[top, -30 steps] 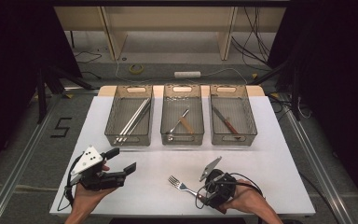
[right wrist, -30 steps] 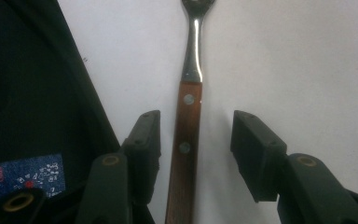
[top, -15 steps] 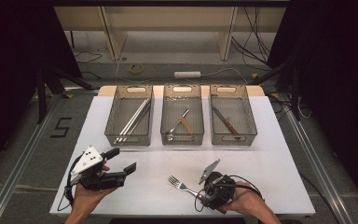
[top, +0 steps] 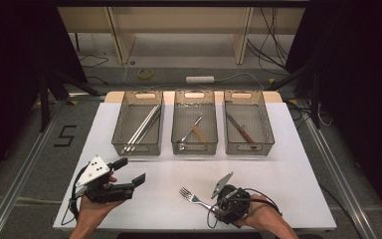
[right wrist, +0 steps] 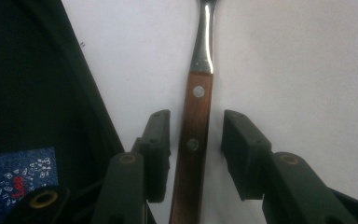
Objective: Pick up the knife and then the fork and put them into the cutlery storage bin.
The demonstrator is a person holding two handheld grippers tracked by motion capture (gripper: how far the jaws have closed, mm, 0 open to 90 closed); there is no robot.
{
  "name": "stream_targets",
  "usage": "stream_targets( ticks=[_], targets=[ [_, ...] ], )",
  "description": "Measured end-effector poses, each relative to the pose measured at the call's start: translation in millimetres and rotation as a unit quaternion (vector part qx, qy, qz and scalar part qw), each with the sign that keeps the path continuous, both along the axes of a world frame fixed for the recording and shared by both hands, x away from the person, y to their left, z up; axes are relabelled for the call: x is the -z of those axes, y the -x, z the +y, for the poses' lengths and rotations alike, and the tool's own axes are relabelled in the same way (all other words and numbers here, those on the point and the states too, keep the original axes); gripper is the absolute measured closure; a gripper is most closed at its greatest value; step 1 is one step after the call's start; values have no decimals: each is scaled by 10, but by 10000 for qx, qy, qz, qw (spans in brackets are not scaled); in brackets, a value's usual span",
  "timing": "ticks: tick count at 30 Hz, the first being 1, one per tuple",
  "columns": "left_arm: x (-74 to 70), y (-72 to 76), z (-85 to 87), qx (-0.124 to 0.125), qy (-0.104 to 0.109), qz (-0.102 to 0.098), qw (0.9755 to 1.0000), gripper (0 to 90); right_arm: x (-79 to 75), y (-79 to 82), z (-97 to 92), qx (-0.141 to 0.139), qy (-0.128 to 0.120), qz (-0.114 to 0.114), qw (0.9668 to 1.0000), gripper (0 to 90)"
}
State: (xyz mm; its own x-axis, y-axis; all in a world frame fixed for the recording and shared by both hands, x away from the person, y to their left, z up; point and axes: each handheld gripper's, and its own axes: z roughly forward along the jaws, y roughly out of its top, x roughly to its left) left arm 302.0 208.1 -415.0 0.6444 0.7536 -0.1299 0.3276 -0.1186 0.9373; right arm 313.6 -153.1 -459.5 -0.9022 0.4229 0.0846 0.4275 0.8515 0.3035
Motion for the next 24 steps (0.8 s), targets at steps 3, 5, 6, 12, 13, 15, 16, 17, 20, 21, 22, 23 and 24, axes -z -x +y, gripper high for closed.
stream_targets(
  ticks=[3,5,6,12,13,15,16,17,20,21,22,23,24],
  targets=[
    [0,1,-1,1,-1,1,10000,167,-4,5,3,21,14,7,10000,640],
    [0,0,-1,1,-1,2,10000,167,8,-2,-4,-74,11,-87,9999,645],
    [1,0,-1,2,-3,2,10000,167,8,-6,-7,-119,25,-98,9999,647],
    [1,0,-4,3,-3,5,10000,167,-4,3,1,-49,75,-35,10000,666],
    [1,0,-4,3,-1,6,10000,167,-5,5,3,-52,91,-46,9999,672],
    [1,-1,-1,1,2,3,10000,167,6,7,9,-60,54,-102,9999,674],
    [1,-1,0,-1,2,4,10000,167,4,6,9,-78,83,-111,9999,676],
    [1,-2,0,-2,3,4,10000,167,4,5,11,-86,98,-121,9998,679],
    [1,-4,-3,-1,-5,5,10000,167,5,5,11,-93,96,-132,9998,689],
    [1,-5,-3,0,-3,9,10000,167,4,3,9,-102,106,-135,9998,695],
    [1,-6,-3,-2,-4,8,10000,167,5,2,8,-94,86,-127,9998,699],
    [0,-6,-3,-2,-2,6,10000,167,5,-1,7,-99,84,-129,9998,702],
    [0,-6,-2,0,1,6,10000,167,6,-2,7,-106,81,-130,9998,705]
  ],
)
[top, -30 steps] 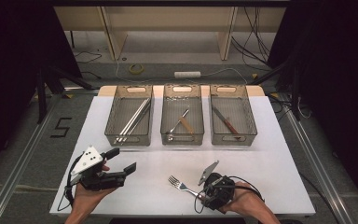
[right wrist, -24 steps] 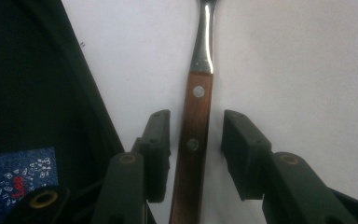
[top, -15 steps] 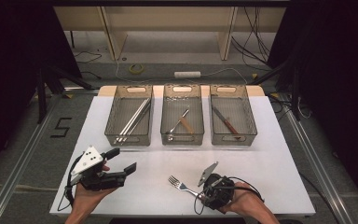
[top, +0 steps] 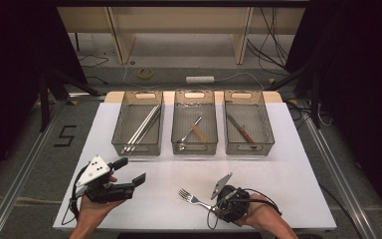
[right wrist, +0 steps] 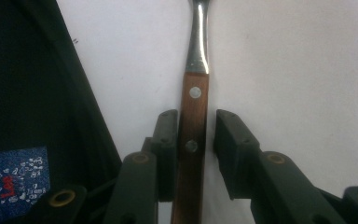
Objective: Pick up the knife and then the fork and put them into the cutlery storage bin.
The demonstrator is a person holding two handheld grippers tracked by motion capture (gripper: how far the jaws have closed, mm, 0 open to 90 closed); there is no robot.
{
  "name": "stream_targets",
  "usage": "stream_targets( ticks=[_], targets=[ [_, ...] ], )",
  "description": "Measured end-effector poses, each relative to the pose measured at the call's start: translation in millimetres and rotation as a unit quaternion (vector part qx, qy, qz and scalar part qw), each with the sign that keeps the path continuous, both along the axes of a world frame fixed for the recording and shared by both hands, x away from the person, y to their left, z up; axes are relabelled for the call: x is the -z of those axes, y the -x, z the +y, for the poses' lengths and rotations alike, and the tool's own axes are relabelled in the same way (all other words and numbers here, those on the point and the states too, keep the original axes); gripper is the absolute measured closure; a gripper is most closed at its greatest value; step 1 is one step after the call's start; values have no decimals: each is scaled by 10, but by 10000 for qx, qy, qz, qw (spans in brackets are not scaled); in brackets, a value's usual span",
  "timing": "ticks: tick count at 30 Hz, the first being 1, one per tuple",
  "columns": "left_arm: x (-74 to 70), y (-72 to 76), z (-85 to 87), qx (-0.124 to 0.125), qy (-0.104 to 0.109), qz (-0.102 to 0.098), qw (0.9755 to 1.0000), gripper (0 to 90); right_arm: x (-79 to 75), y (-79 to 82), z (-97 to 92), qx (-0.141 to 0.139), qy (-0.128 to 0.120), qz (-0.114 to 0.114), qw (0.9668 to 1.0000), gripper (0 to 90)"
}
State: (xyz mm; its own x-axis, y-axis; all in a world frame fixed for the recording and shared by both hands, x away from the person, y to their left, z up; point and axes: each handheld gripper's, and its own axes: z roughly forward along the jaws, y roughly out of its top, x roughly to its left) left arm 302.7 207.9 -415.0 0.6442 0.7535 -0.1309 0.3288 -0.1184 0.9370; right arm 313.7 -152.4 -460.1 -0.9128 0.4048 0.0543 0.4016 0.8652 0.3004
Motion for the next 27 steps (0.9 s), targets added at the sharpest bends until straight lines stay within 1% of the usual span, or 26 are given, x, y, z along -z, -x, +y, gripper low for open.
stream_targets(
  ticks=[9,16,19,20,21,23,27],
  targets=[
    [1,-5,-4,-17,28,7,10000,167,2,-10,-7,-24,24,-43,10000,744],
    [1,-10,-6,-21,20,11,10000,168,-3,-17,-9,-115,64,-41,9999,756],
    [2,-15,-7,-29,40,29,10000,167,-4,-17,-13,-116,47,-14,9999,758],
    [3,-17,-7,-28,31,40,10000,167,0,-14,-13,-78,0,-16,10000,759],
    [4,-18,-7,-30,25,40,10000,167,-1,-17,-16,-101,4,-8,9999,760],
    [3,-14,-7,-37,26,38,10000,167,13,-31,-23,-231,-10,-105,9997,761],
    [1,-8,-8,-40,24,30,10000,167,12,-33,-24,-240,-8,-103,9997,766]
  ],
)
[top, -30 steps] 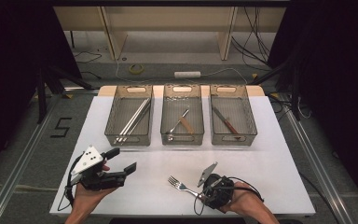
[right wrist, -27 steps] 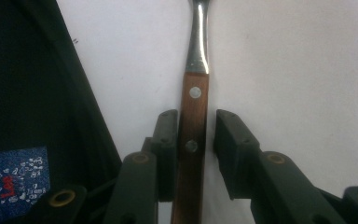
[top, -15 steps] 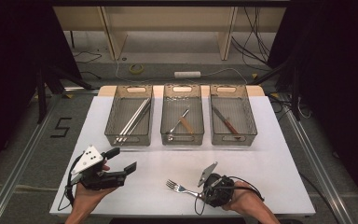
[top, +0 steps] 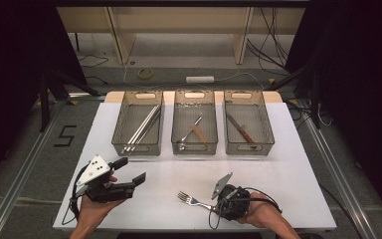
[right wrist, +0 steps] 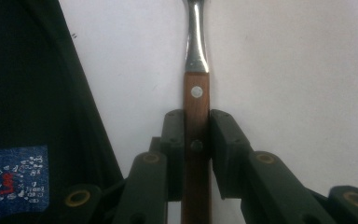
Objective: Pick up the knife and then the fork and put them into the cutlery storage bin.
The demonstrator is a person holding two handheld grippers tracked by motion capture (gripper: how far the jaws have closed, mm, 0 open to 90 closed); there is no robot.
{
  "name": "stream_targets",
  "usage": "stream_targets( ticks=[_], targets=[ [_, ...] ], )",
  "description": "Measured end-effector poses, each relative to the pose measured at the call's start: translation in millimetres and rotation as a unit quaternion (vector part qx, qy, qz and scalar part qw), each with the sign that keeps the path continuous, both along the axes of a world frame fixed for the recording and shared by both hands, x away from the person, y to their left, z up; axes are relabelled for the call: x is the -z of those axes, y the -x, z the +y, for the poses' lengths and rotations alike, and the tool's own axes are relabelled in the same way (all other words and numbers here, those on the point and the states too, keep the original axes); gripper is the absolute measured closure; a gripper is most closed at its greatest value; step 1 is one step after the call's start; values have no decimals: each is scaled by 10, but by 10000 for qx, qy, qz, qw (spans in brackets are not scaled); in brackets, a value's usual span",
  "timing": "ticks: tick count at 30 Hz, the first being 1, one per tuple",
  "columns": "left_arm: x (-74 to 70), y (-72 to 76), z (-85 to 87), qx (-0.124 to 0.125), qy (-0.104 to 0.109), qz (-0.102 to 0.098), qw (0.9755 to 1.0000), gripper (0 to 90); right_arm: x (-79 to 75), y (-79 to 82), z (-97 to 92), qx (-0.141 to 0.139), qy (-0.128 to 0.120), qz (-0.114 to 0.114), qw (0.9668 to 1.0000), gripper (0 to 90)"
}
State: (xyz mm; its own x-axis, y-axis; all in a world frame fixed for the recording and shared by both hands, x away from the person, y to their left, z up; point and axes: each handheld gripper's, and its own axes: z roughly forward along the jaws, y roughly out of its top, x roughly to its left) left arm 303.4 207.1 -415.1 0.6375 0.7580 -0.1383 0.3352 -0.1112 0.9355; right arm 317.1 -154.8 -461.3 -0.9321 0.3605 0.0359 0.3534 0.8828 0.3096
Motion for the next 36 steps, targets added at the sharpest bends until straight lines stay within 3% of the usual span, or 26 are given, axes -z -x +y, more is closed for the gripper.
stream_targets(
  ticks=[1,14,36],
  targets=[
    [0,1,2,12,-21,0,10000,167,-16,15,12,125,26,102,9999,767],
    [-3,21,13,23,-27,-38,10000,168,-18,2,12,-41,43,19,10000,771],
    [-1,22,12,14,-41,-36,10000,169,-192,-89,-124,137,-273,-337,9990,772]
  ],
)
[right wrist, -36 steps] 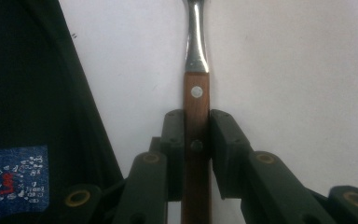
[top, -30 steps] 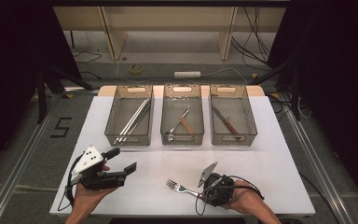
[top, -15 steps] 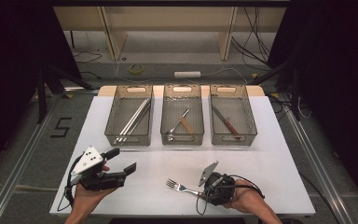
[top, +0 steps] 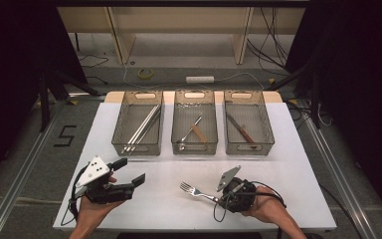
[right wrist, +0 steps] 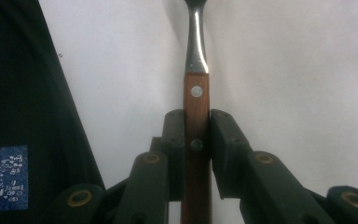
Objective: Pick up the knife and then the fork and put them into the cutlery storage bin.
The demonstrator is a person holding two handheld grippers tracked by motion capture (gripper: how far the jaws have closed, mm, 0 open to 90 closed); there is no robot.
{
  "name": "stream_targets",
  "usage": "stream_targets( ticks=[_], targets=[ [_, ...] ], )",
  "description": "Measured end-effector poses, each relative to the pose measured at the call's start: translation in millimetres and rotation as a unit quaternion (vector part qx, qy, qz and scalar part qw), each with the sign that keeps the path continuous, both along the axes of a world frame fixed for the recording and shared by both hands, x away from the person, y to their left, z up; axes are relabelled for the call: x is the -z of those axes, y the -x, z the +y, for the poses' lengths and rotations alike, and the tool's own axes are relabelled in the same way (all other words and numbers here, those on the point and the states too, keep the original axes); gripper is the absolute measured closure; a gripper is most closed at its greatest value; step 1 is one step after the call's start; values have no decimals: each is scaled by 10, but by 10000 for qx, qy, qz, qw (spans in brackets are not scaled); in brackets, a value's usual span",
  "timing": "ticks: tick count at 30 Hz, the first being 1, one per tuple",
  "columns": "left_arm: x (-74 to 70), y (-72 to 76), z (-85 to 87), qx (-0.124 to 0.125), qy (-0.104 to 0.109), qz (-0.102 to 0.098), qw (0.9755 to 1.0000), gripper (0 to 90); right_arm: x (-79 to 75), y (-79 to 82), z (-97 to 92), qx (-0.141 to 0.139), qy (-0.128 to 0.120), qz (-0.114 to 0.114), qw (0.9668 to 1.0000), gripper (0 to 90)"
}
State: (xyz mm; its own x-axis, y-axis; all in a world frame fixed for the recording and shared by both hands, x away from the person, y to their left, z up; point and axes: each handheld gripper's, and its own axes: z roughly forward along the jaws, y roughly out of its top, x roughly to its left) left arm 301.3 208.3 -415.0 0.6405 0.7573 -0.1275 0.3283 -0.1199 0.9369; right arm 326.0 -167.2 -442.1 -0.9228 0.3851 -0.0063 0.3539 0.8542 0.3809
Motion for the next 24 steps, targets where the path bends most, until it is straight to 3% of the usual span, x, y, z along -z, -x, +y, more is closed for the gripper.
stream_targets(
  ticks=[6,24],
  targets=[
    [0,1,2,-9,8,-5,10000,169,-64,-26,-5,63,-69,-7,10000,772],
    [0,-4,24,-69,90,-29,9999,168,-266,-273,-102,278,-325,-412,9982,772]
  ],
)
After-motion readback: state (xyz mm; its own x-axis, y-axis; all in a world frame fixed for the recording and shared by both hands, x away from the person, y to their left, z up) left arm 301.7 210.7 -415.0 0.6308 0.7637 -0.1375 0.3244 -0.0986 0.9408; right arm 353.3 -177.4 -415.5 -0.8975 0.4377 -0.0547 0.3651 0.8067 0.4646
